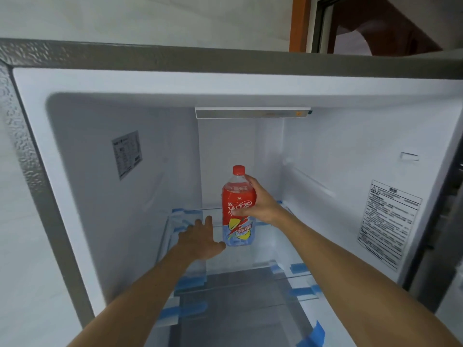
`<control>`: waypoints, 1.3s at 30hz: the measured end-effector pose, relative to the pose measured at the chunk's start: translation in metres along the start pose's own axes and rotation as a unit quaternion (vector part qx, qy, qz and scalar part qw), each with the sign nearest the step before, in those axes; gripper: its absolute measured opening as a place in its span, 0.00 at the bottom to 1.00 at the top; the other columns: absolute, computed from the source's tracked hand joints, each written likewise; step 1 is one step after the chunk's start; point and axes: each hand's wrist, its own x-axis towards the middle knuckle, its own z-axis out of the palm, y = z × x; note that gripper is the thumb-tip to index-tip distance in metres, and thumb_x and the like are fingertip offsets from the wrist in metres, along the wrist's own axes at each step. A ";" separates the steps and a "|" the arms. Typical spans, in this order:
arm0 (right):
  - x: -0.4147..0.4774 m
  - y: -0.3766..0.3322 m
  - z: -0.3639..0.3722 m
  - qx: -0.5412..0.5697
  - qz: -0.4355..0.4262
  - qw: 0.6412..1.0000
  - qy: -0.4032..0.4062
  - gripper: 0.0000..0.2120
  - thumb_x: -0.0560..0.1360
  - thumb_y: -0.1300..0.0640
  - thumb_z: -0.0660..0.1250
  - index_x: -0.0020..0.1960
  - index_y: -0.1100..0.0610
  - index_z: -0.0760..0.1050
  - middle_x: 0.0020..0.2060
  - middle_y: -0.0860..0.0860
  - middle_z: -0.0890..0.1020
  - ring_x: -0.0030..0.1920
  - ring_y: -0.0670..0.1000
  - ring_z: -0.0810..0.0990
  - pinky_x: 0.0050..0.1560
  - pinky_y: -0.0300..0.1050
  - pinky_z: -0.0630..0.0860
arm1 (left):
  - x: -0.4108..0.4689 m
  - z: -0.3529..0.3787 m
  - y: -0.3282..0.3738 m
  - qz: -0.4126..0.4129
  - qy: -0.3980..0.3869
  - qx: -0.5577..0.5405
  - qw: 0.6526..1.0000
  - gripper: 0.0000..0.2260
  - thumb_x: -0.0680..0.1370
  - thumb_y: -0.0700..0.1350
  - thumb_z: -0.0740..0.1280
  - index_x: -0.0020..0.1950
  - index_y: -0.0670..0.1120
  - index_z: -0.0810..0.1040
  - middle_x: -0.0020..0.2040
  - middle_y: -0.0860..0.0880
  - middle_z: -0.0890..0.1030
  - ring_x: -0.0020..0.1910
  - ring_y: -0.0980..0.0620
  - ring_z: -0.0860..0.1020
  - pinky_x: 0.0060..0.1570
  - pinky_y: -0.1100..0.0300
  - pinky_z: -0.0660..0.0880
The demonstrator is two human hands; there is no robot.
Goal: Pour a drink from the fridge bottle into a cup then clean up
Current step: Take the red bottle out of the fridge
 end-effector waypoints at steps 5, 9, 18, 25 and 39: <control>0.001 0.000 0.003 0.018 -0.011 0.999 0.037 0.45 0.59 0.56 0.85 0.70 0.45 0.66 0.58 0.47 0.80 0.55 0.51 0.83 0.54 0.57 0.82 | 0.003 0.001 -0.006 -0.015 -0.025 -0.123 0.992 0.38 0.78 0.61 0.64 0.81 0.47 0.52 0.79 0.43 0.62 0.75 0.42 0.66 0.70 0.49 0.68; -0.006 -0.009 0.002 0.022 -0.023 0.998 0.055 0.40 0.60 0.58 0.84 0.65 0.44 0.68 0.55 0.44 0.81 0.54 0.50 0.83 0.52 0.52 0.83 | 0.000 -0.009 -0.002 -0.069 -0.021 -0.334 0.940 0.29 0.82 0.58 0.58 0.79 0.46 0.59 0.78 0.42 0.65 0.74 0.42 0.67 0.71 0.51 0.66; -0.031 -0.053 -0.008 0.027 -0.052 0.996 0.065 0.43 0.60 0.57 0.84 0.70 0.48 0.68 0.59 0.48 0.80 0.55 0.49 0.82 0.54 0.54 0.82 | -0.014 -0.023 0.006 -0.134 -0.056 -0.734 0.663 0.25 0.83 0.59 0.51 0.71 0.42 0.67 0.60 0.38 0.76 0.57 0.36 0.76 0.61 0.42 0.70; -0.060 -0.078 -0.011 0.012 -0.051 0.994 0.092 0.43 0.60 0.58 0.84 0.70 0.48 0.68 0.61 0.50 0.80 0.56 0.51 0.83 0.54 0.56 0.82 | -0.030 -0.028 0.007 -0.113 -0.091 -0.814 0.563 0.25 0.82 0.59 0.54 0.67 0.40 0.67 0.60 0.35 0.76 0.53 0.34 0.78 0.57 0.39 0.74; -0.129 -0.112 0.004 -0.010 -0.021 0.988 0.154 0.42 0.60 0.54 0.84 0.69 0.46 0.68 0.61 0.48 0.79 0.55 0.51 0.82 0.52 0.56 0.83 | -0.087 -0.035 0.007 -0.079 -0.136 -0.810 0.565 0.22 0.82 0.58 0.56 0.66 0.41 0.67 0.58 0.35 0.76 0.52 0.35 0.78 0.52 0.39 0.75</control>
